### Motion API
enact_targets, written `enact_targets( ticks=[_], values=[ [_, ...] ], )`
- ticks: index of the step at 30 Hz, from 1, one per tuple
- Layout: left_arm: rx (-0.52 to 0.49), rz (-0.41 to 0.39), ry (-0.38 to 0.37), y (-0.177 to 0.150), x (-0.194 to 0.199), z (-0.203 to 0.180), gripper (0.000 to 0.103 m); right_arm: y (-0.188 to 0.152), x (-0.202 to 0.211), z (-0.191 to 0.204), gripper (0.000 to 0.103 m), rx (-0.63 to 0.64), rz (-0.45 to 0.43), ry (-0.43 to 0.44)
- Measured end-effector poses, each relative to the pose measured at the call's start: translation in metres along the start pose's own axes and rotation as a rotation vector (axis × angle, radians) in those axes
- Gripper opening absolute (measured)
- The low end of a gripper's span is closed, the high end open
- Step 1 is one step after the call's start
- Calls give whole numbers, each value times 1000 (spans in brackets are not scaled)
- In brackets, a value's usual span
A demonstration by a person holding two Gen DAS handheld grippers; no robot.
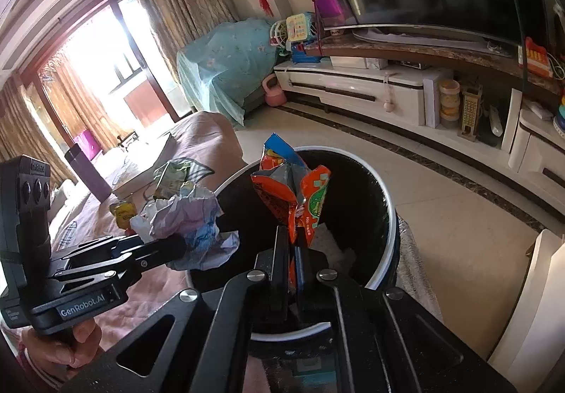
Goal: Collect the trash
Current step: 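Open both tools over the bin to drop the paper and wrapper, then return both open tools to the remaining items on the table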
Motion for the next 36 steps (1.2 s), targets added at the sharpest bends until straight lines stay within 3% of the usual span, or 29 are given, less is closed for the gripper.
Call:
enact_targets(
  ticks=[2, 6, 10, 13, 14, 15, 23, 36],
  values=[
    [1, -1, 5, -1, 2, 1, 48, 1, -1, -2, 10, 1, 6, -1],
    [3, -16, 9, -2, 9, 2, 57, 1, 1, -7, 42, -10, 5, -9],
    [25, -23, 23, -7, 21, 9, 66, 0, 8, -8, 43, -29, -9, -11],
    [51, -34, 40, -14, 35, 17, 66, -1, 14, -4, 65, -43, -24, -3],
    [59, -39, 50, -17, 41, 21, 66, -2, 16, -2, 79, -49, -31, 1],
    [62, -42, 59, -20, 45, 23, 66, -2, 18, 1, 86, -55, -40, 7],
    [112, -68, 140, -42, 89, 62, 66, -11, 31, 42, 88, -62, -73, 67],
    [206, -97, 264, -71, 146, 138, 66, -49, 14, 116, 89, -13, 16, 171]
  ],
)
Point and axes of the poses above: each gripper's, at about its wrist camera, not at the fingertips, and x roughly against the way its jaws point, z to its left, y to its top, the point moved 6 cm from there along -x, roughly the way its jaws point, and after that the axes turned 15 degrees about -z, right-handed, at the moved point
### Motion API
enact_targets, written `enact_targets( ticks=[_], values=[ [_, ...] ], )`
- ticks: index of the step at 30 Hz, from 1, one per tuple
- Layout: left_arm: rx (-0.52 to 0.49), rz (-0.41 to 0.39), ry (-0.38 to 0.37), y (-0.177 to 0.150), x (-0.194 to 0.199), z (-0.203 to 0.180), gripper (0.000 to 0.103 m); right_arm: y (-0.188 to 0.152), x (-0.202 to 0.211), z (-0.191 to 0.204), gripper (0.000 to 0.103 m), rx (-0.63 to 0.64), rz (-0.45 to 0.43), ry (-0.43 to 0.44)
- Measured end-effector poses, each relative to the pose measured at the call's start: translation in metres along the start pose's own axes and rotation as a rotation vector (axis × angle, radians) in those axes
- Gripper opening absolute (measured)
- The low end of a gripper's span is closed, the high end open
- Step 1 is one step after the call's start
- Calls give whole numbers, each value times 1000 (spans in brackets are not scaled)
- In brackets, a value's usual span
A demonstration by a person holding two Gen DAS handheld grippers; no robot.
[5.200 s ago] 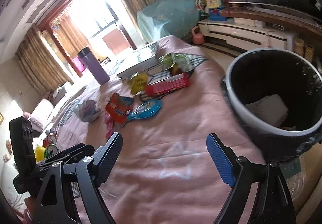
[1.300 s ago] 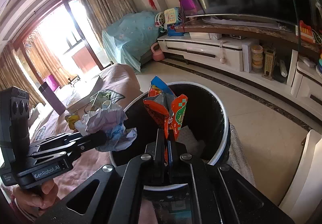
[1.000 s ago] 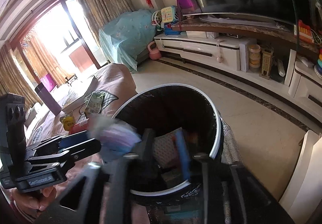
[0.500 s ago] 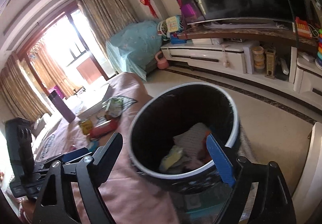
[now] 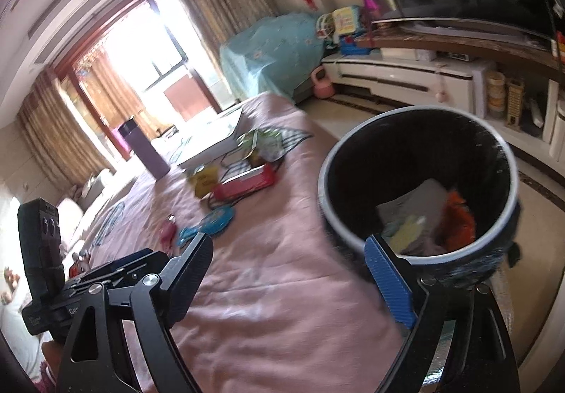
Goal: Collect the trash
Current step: 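Return both open tools to the remaining items on the table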
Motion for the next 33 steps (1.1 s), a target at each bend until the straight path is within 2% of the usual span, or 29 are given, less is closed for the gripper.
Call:
enact_targets(
  ticks=[8, 18, 23, 30, 33],
  values=[
    [28, -14, 49, 6, 5, 39, 66, -12, -21, 39, 89, 90, 38, 49],
    [-2, -28, 74, 28, -12, 56, 66, -9, -60, 60, 89, 198, 96, 85],
    [-45, 1, 99, 39, -36, 62, 66, -10, -83, 66, 89, 242, 131, 103],
    [-90, 28, 97, 56, -78, 59, 66, -10, -102, 60, 89, 253, 168, 108],
    [-124, 43, 131, 61, -99, 56, 66, -10, -106, 57, 89, 250, 173, 110]
  ],
)
Point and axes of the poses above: each gripper's, at about its wrist camera, not at the fingertips, and x roughly against the way its jaws point, z to its left, y to its top, the point moved 6 cm from there along -x, roughly the way its jaws point, and after that the axes turned 15 degrees about -z, right-handed, at the moved point
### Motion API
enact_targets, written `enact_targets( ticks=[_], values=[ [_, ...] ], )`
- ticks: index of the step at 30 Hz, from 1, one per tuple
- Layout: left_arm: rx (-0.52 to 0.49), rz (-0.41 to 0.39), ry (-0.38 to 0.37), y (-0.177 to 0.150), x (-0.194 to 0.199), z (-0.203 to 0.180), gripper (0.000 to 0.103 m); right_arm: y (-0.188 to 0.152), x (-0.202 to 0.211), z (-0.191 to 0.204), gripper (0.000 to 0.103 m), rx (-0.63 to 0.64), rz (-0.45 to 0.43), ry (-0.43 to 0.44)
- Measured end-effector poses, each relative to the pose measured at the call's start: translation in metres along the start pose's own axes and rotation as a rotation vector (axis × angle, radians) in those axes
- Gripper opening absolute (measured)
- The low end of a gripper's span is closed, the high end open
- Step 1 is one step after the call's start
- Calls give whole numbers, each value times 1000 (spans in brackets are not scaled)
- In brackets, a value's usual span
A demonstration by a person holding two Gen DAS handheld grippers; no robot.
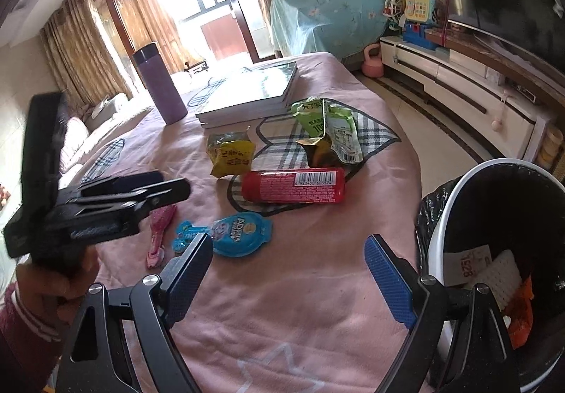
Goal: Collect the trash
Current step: 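Return both open tools to the remaining items on the table, then grasp yellow snack wrapper with left tool while right tool grasps red can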
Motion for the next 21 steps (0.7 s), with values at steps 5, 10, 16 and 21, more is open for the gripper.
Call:
enact_targets(
  ticks=[5, 10, 16, 21],
  values=[
    [-24, -23, 2, 12, -21, -6, 66, 2, -10, -2, 89, 6, 20, 15],
    [-19, -19, -56, 13, -36, -5, 37, 6, -20, 2, 89, 57, 45, 33],
    [16, -42, -85, 10, -12, 5, 27, 14, -37, 9, 87, 169, 59, 47],
    [108, -66, -95, -2, 25, 23, 27, 23, -51, 25, 85, 297, 61, 78]
  ],
)
Point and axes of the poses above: each gripper's, at about its wrist camera, not at the fingertips, and x roughly against the way its jaws point, z to its left, y to its top, the point moved 6 cm from there along -x, roughly the way its jaws point, and after that the axes turned 15 degrees about -z, right-handed, at the moved point
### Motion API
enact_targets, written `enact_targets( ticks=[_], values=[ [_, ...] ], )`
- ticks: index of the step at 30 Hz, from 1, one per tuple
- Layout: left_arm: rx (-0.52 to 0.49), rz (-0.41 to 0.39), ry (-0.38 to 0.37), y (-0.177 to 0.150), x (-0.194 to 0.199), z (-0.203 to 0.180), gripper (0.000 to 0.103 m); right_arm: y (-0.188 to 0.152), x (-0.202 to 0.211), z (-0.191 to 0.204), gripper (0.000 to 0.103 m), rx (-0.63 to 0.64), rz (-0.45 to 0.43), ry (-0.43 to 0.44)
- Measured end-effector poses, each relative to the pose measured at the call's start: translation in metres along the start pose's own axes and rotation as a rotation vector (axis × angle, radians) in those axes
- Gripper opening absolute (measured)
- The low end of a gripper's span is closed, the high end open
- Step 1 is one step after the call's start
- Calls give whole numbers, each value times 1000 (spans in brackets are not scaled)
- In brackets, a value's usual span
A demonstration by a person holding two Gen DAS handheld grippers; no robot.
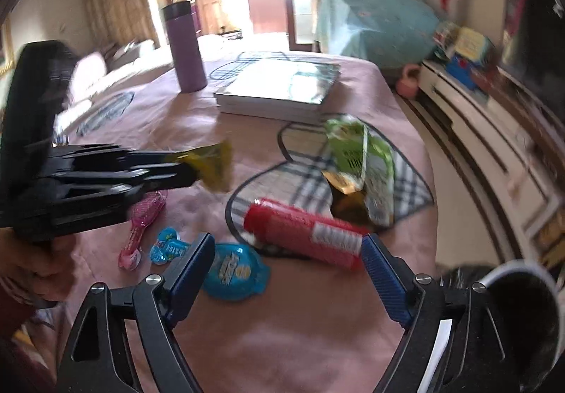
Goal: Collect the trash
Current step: 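Grasp yellow snack wrapper with left tool while right tool grasps red can, then carry the yellow wrapper and red can over the bin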
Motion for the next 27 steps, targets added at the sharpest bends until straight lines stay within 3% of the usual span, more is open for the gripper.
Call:
enact_targets(
  ticks=[2, 5, 7, 8, 9, 14, 22, 27],
  values=[
    [33, -7, -4, -5, 15, 6, 27, 4, -11, 3, 84, 38, 21, 11],
    [58, -6, -4, -14, 32, 12, 27, -1, -29, 0, 74, 79, 86, 3],
    [75, -1, -8, -20, 39, 13, 27, -6, -36, -3, 74, 107, 116, -17],
    [83, 2, -9, -22, 42, 14, 27, -8, -37, -5, 69, 112, 126, -27],
    [91, 4, -12, -24, 44, 14, 27, -11, -38, -6, 56, 101, 143, -28],
    [102, 2, -25, -33, 60, 12, 27, -21, -31, -13, 38, 35, 173, -54],
    [114, -2, -55, -40, 80, 2, 27, -38, 15, -6, 34, -232, 141, -24],
    [105, 15, -62, -50, 85, -7, 27, -47, 12, 2, 40, -230, 140, -38]
  ],
)
Point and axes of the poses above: each gripper's, at about its wrist camera, not at the fingertips, and x roughly against the way its jaws point, z to its left, y to its top, the point moved 6 cm from there along -x, roughly the way its jaws point, and after that the axes turned 15 degrees about -z, right-handed, at the moved point
